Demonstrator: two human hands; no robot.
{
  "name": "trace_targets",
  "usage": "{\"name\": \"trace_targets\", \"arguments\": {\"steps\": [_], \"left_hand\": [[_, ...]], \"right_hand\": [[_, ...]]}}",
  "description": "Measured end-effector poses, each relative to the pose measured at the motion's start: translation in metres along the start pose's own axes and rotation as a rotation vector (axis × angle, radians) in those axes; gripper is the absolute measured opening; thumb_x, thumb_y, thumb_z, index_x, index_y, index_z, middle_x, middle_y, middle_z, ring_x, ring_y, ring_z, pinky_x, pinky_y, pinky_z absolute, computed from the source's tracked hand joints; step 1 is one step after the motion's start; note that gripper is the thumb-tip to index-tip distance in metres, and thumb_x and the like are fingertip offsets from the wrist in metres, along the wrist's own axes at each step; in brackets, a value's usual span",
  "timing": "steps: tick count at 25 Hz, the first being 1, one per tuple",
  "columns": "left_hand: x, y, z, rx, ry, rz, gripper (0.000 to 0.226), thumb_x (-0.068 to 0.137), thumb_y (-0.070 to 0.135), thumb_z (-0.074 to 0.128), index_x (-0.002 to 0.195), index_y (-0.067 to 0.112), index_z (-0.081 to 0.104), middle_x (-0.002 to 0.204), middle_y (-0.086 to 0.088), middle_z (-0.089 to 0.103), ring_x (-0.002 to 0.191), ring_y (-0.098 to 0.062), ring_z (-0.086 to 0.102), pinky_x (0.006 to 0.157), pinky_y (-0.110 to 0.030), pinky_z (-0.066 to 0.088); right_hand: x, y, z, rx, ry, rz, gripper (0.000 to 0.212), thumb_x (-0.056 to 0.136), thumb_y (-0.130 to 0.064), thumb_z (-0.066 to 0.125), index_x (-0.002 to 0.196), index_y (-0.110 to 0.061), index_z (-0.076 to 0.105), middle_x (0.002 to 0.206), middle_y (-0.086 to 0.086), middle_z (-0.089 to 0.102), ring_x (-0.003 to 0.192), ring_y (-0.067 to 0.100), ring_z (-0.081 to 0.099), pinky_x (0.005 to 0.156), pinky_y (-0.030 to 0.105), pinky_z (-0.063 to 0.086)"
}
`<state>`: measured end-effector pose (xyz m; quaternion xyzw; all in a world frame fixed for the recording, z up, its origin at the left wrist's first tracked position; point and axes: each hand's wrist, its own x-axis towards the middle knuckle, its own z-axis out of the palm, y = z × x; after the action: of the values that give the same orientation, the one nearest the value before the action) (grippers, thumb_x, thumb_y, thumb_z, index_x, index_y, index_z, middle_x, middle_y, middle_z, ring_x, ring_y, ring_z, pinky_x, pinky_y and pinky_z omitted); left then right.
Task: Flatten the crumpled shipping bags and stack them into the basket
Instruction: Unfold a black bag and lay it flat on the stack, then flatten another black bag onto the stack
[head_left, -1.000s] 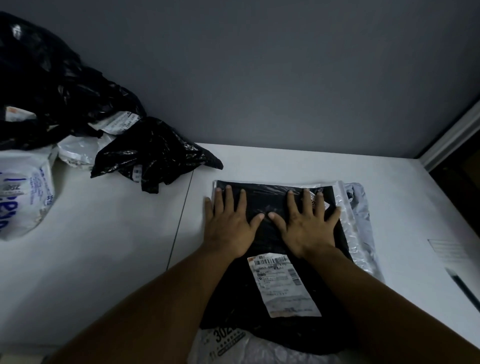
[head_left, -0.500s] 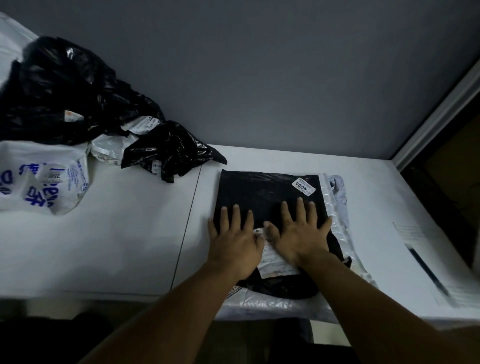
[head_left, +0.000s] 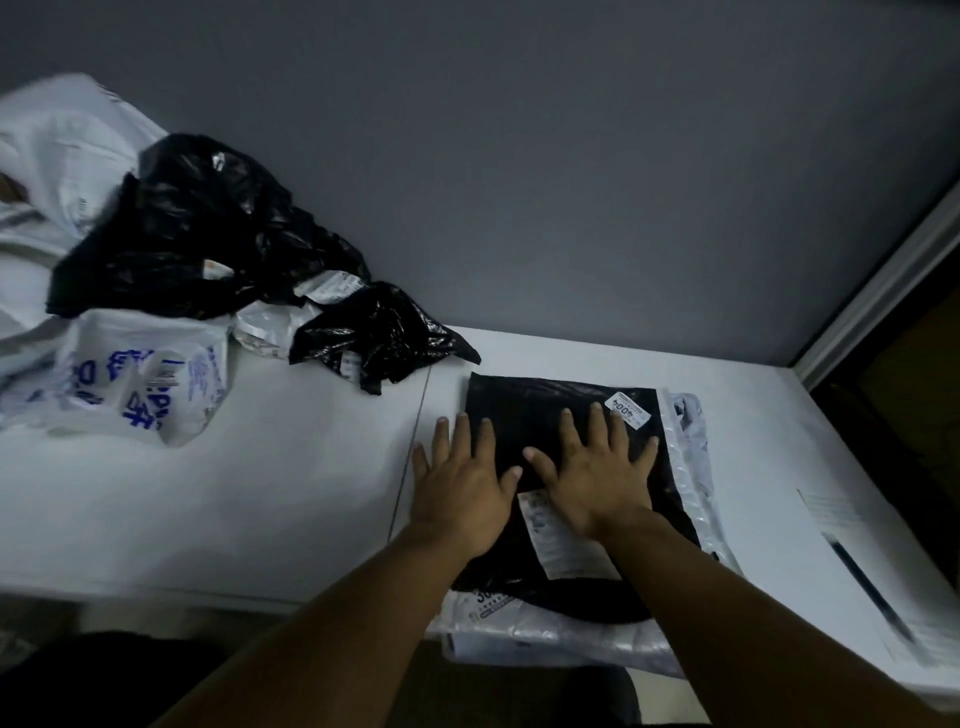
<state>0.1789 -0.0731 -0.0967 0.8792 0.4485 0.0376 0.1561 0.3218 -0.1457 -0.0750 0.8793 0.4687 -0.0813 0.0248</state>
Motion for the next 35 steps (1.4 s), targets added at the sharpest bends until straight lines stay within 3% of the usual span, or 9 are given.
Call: {"name": "trace_targets", "arguments": {"steps": [10, 15, 19, 21, 24, 26, 29, 33, 35], "left_hand": [[0.0, -0.132, -0.134, -0.23, 0.488, -0.24, 0.067, 0.098, 0.044, 0.048, 0.154, 0.018, 0.024, 0.161, -0.009, 0.024, 0.147, -0.031, 0.018, 0.118, -0.05, 0.023], [0.004, -0.196, -0.159, -0.535, 0.619, -0.376, 0.062, 0.087, 0.024, 0.064, 0.144, 0.015, 0.042, 0.142, -0.011, 0.049, 0.131, -0.032, 0.044, 0.108, -0.048, 0.039], [0.013, -0.224, -0.179, -0.816, 0.64, -0.497, 0.058, 0.089, 0.012, 0.057, 0.144, 0.018, 0.042, 0.14, -0.006, 0.05, 0.129, -0.028, 0.046, 0.107, -0.045, 0.041], [0.019, -0.236, -0.192, -1.01, 0.659, -0.496, 0.05, 0.087, 0.007, 0.053, 0.135, 0.02, 0.051, 0.127, -0.001, 0.058, 0.119, -0.024, 0.054, 0.1, -0.043, 0.047], [0.024, -0.248, -0.206, -1.202, 0.671, -0.507, 0.035, 0.083, 0.002, 0.053, 0.114, 0.017, 0.058, 0.105, 0.0, 0.067, 0.098, -0.021, 0.064, 0.084, -0.035, 0.052], [0.026, -0.25, -0.207, -1.227, 0.654, -0.51, 0.032, 0.083, 0.003, 0.054, 0.11, 0.019, 0.058, 0.101, 0.001, 0.068, 0.095, -0.019, 0.065, 0.084, -0.037, 0.053], [0.028, -0.25, -0.205, -1.194, 0.624, -0.535, 0.035, 0.085, 0.007, 0.053, 0.118, 0.017, 0.059, 0.106, -0.004, 0.068, 0.099, -0.026, 0.064, 0.088, -0.045, 0.054], [0.014, -0.235, -0.205, -1.205, 0.571, -0.536, 0.038, 0.085, 0.008, 0.054, 0.123, 0.014, 0.057, 0.113, -0.006, 0.065, 0.103, -0.026, 0.06, 0.081, -0.037, 0.047], [0.005, -0.227, -0.205, -1.201, 0.572, -0.513, 0.037, 0.087, 0.008, 0.054, 0.124, 0.013, 0.056, 0.114, -0.005, 0.064, 0.103, -0.024, 0.059, 0.08, -0.034, 0.044]], "right_hand": [[0.038, -0.184, -0.08, 0.12, 0.142, -0.281, 0.075, 0.1, -0.065, 0.024, 0.16, -0.023, 0.009, 0.168, 0.01, 0.003, 0.154, 0.031, -0.001, 0.119, 0.063, 0.007], [0.072, -0.282, -0.091, 0.304, -0.015, -0.429, 0.063, 0.095, -0.042, 0.058, 0.147, -0.017, 0.034, 0.146, 0.016, 0.044, 0.131, 0.037, 0.046, 0.107, 0.047, 0.043], [0.089, -0.349, -0.106, 0.523, 0.067, -0.553, 0.073, 0.097, -0.02, 0.057, 0.158, -0.023, 0.018, 0.119, 0.013, 0.066, 0.107, 0.032, 0.063, 0.091, 0.042, 0.053], [0.095, -0.379, -0.112, 0.583, 0.098, -0.584, 0.076, 0.095, -0.016, 0.056, 0.159, -0.029, 0.016, 0.105, 0.012, 0.069, 0.1, 0.031, 0.064, 0.09, 0.041, 0.053], [0.107, -0.408, -0.118, 0.643, 0.061, -0.587, 0.062, 0.088, -0.01, 0.056, 0.146, -0.028, 0.044, 0.108, 0.009, 0.07, 0.099, 0.029, 0.065, 0.09, 0.038, 0.053], [0.113, -0.416, -0.117, 0.73, 0.016, -0.563, 0.044, 0.079, -0.008, 0.055, 0.12, -0.02, 0.063, 0.103, 0.008, 0.072, 0.097, 0.031, 0.067, 0.089, 0.044, 0.056], [0.109, -0.41, -0.117, 0.972, -0.022, -0.51, 0.027, 0.079, 0.0, 0.062, 0.099, -0.018, 0.067, 0.1, 0.005, 0.072, 0.096, 0.032, 0.069, 0.087, 0.049, 0.058], [0.097, -0.398, -0.128, 1.139, 0.021, -0.473, 0.031, 0.086, 0.001, 0.068, 0.105, -0.024, 0.067, 0.098, 0.013, 0.072, 0.095, 0.034, 0.07, 0.085, 0.048, 0.059], [0.09, -0.4, -0.132, 1.15, -0.045, -0.521, 0.041, 0.088, 0.005, 0.062, 0.117, -0.024, 0.064, 0.092, 0.011, 0.071, 0.084, 0.026, 0.07, 0.071, 0.035, 0.06]]}}
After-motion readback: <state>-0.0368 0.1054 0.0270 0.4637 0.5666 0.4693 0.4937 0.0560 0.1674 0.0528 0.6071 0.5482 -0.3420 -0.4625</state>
